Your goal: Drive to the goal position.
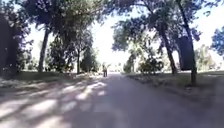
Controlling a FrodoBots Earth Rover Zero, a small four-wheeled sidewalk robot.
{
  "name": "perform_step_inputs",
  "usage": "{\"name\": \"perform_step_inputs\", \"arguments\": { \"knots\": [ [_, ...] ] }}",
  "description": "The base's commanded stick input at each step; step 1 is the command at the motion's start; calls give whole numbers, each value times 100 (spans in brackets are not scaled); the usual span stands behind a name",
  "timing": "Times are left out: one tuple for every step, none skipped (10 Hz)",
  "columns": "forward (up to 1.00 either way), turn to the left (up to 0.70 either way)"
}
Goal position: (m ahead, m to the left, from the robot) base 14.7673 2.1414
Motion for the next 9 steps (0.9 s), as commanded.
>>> {"name": "perform_step_inputs", "arguments": {
  "knots": [
    [100, 0],
    [100, 0],
    [100, 0],
    [100, 0],
    [100, 14],
    [100, 34],
    [100, 40],
    [100, 40],
    [100, 40]
  ]
}}
